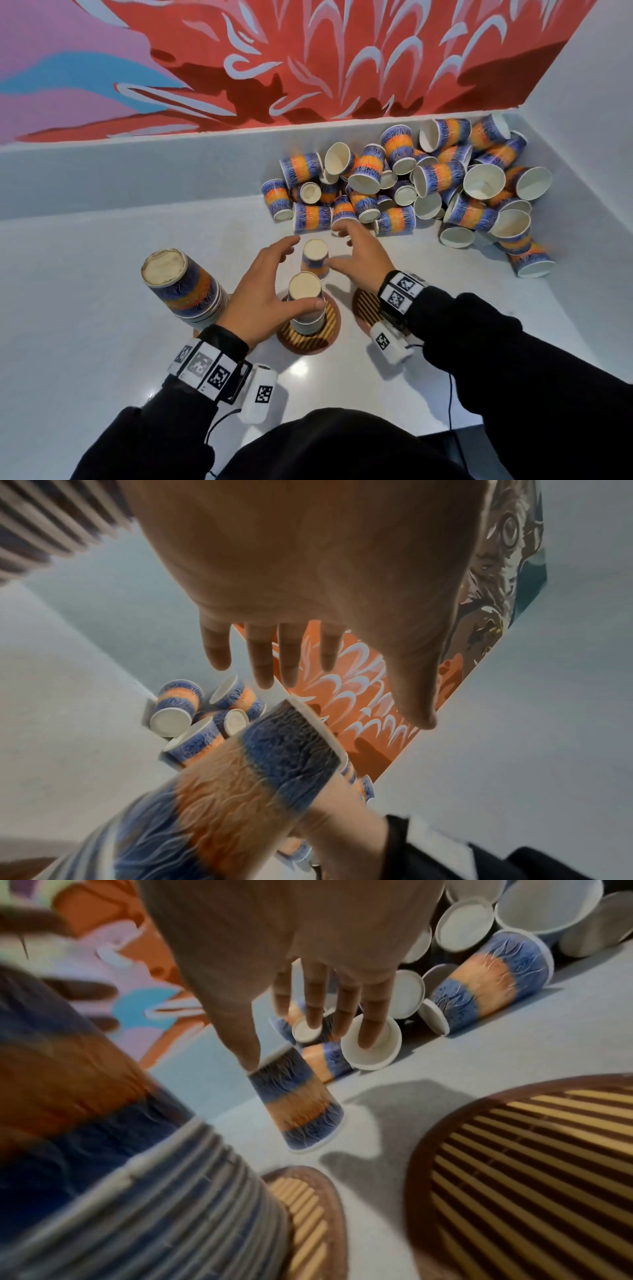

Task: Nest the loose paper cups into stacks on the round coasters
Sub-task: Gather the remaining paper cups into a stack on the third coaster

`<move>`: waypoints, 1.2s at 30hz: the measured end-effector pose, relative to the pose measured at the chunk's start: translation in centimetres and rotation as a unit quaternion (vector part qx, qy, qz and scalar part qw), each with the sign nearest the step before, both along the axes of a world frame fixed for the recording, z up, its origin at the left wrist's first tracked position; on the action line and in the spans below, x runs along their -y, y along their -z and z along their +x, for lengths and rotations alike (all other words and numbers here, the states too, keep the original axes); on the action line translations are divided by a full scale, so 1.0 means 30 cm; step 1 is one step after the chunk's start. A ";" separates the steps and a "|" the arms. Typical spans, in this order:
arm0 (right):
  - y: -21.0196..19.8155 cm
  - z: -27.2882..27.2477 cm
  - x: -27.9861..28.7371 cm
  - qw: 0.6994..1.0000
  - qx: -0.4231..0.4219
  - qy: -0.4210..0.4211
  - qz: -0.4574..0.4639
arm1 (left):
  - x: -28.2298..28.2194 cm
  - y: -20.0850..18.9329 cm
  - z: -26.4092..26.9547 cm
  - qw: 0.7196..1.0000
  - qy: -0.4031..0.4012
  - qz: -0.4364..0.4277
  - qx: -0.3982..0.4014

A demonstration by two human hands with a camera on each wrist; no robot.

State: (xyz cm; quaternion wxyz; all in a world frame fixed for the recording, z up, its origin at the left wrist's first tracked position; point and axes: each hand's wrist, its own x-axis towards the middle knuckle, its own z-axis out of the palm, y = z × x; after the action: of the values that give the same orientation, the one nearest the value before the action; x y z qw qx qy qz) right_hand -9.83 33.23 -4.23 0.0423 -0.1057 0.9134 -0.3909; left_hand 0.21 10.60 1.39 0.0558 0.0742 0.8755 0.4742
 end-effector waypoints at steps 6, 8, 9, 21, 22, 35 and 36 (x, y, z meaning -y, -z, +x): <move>0.091 -0.062 0.076 0.986 0.030 -0.146 0.080 | -0.039 -0.060 -0.034 0.998 -0.028 -0.014 -0.047; 0.092 -0.082 0.082 0.981 0.047 -0.152 0.113 | -0.055 -0.078 -0.050 0.996 -0.043 -0.031 -0.068; 0.079 -0.090 0.077 0.982 0.064 -0.135 0.113 | -0.066 -0.091 -0.058 0.995 -0.049 -0.039 -0.083; -0.292 0.082 -0.433 0.949 -0.045 0.118 -0.287 | -0.454 -0.222 -0.141 0.996 0.047 0.077 0.021; -0.301 0.107 -0.472 0.947 -0.056 0.123 -0.290 | -0.503 -0.210 -0.159 0.991 0.052 0.108 0.056; -0.054 0.152 -0.878 0.974 -0.077 0.210 -0.046 | -0.868 -0.053 -0.262 0.969 0.017 0.221 0.110; -0.021 0.120 -0.926 0.966 -0.091 0.240 -0.023 | -0.878 -0.048 -0.252 0.974 0.022 0.200 0.103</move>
State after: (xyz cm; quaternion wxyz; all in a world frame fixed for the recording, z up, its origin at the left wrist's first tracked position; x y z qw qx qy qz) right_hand -6.23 61.00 -3.61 -0.1380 0.0804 0.9027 -0.3996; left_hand -7.36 36.95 2.83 0.1398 0.0537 0.7508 0.6434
